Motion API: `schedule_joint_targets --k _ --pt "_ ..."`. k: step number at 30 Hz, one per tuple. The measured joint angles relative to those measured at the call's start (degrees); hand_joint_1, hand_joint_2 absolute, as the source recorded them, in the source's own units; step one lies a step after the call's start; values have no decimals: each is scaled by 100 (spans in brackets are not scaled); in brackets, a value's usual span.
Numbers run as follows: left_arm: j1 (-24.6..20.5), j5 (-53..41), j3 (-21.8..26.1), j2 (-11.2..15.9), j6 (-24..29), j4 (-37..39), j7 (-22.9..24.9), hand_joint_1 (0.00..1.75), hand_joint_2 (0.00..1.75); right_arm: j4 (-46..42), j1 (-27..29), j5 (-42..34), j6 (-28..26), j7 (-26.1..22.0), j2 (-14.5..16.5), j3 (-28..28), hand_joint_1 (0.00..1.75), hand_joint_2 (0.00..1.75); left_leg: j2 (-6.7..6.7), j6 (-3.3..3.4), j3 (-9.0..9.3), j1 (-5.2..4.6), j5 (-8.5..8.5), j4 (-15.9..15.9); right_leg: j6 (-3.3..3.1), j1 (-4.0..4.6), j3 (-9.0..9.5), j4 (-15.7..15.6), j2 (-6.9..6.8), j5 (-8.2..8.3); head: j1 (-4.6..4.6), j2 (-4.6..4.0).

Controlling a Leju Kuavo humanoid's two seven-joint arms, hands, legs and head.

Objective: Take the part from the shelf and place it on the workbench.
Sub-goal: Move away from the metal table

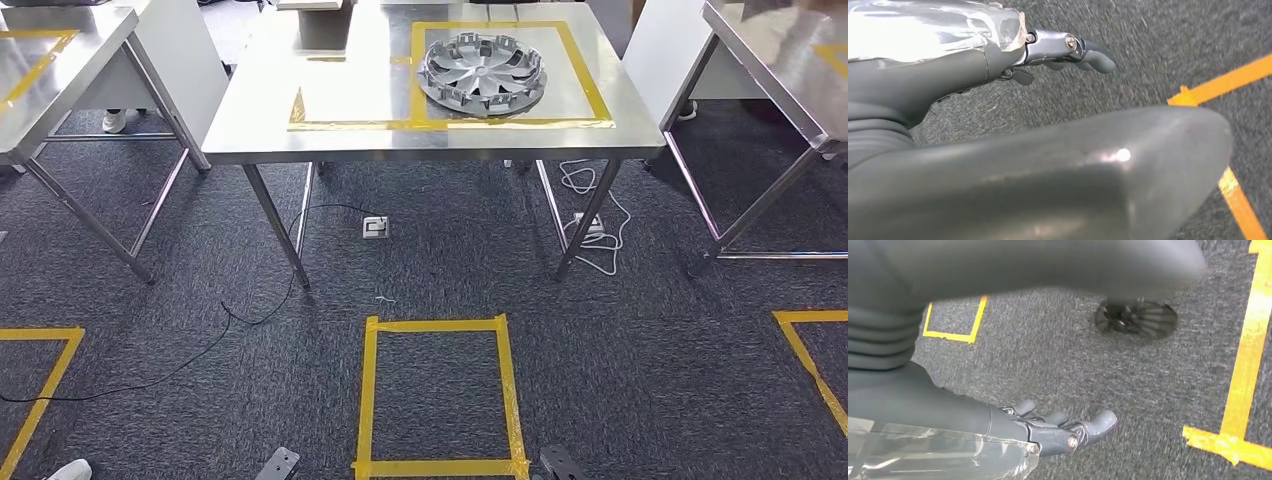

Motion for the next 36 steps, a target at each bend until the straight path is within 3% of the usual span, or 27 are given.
schedule_joint_targets --k 2,3,4,5,7,9,11,15,23,36 --pt "6 -5 -4 -15 2 -7 1 0 0 0 10 -2 -11 -9 -19 0 0 175 -1 0 -89 -3 67 2 -6 -7 -294 756 5 -372 7 1" --pt "14 -6 -7 -24 2 -7 1 0 0 0 20 -2 -19 -10 -28 0 0 175 -1 -7 -131 -5 89 15 24 -12 -339 957 5 -457 9 0" --pt "20 -6 -8 -31 2 -7 1 0 0 0 28 -2 -27 -11 -34 1 0 175 -1 -17 -161 -3 106 38 72 -21 -264 929 4 -449 9 0" --pt "23 -6 -8 -38 2 -7 1 0 0 0 32 -1 -34 -9 -39 1 0 175 -1 -31 -190 3 112 72 131 -33 -68 658 2 -360 9 -1" --pt "23 -7 -8 -28 4 -7 1 0 0 0 23 0 -45 17 -30 8 0 175 -4 -71 -267 -13 88 206 233 -77 428 -134 5 -156 21 0" --pt "24 -9 -9 -7 9 -11 4 0 0 0 17 9 -61 67 -16 28 0 175 -11 -51 -369 -65 41 360 176 -105 635 -503 21 -95 1 0" --pt "30 -10 -10 5 17 -15 9 0 0 0 30 18 -73 112 -8 56 0 175 -17 -1 -422 -88 45 410 67 -87 605 -485 27 -92 -38 0" --pt "36 -10 -10 13 22 -16 9 0 0 0 36 16 -63 132 2 114 0 175 -19 -17 -431 -63 88 388 27 -48 585 -484 25 -65 -50 0" --pt "36 -10 -10 -2 26 -16 5 0 0 0 33 5 -49 132 -11 143 0 175 -20 -149 -434 -25 110 381 7 -11 583 -480 24 -57 -49 1" --pt "131 -42 -16 -2 31 -16 -34 0 0 0 151 -120 -27 -4 -5 144 0 175 -20 -162 -452 -42 114 384 1 -25 579 -494 22 -44 -46 0"
